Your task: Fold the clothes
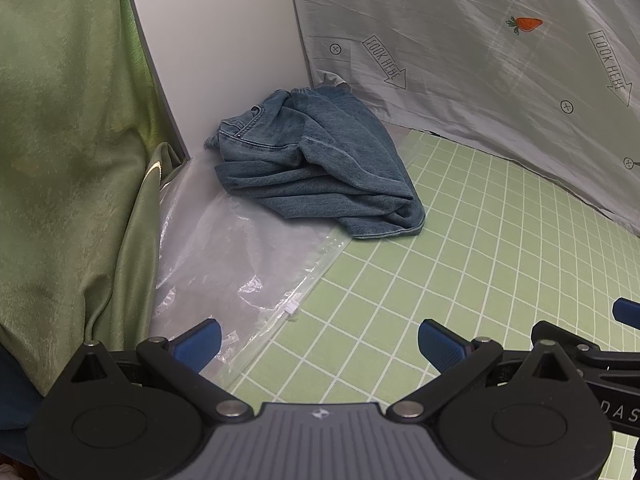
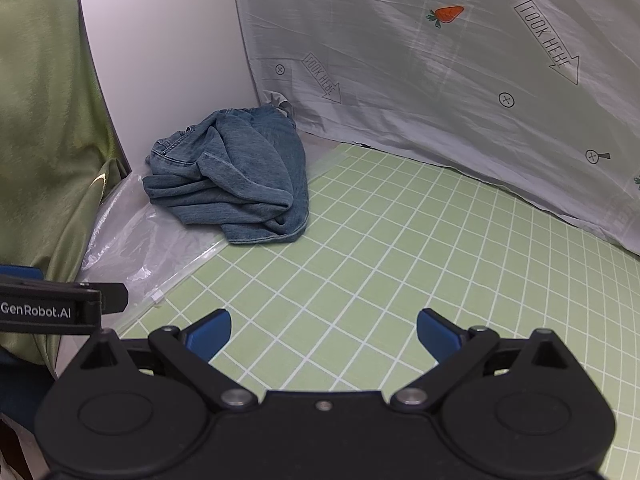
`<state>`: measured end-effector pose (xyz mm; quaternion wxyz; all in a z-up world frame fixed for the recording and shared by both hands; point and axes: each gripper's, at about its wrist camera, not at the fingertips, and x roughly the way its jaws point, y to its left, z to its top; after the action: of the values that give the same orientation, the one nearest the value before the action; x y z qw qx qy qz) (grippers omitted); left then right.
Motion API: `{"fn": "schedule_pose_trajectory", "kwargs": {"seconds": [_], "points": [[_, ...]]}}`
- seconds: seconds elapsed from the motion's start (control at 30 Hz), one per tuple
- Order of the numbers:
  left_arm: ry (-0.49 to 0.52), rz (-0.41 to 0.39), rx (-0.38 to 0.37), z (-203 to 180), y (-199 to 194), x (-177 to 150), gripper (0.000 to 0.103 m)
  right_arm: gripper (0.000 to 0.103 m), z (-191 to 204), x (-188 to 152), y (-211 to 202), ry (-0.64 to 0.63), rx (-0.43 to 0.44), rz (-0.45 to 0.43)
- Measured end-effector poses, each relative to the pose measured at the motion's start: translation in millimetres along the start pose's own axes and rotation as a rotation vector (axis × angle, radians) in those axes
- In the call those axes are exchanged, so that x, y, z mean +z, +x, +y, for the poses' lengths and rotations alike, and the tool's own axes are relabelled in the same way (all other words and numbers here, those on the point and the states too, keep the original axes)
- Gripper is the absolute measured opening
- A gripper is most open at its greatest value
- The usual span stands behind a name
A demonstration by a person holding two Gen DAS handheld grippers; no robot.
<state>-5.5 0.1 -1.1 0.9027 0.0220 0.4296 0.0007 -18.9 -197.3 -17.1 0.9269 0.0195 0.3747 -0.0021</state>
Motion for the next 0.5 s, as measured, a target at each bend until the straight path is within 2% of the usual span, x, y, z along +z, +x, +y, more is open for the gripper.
{"fn": "schedule_pose_trajectory", "kwargs": {"seconds": [0.5], "points": [[0.007, -0.001, 0.0, -1.7, -2.2, -1.7, 0.103, 0.1, 0.0, -1.2, -0.4, 0.002, 0.002, -0.005]]}}
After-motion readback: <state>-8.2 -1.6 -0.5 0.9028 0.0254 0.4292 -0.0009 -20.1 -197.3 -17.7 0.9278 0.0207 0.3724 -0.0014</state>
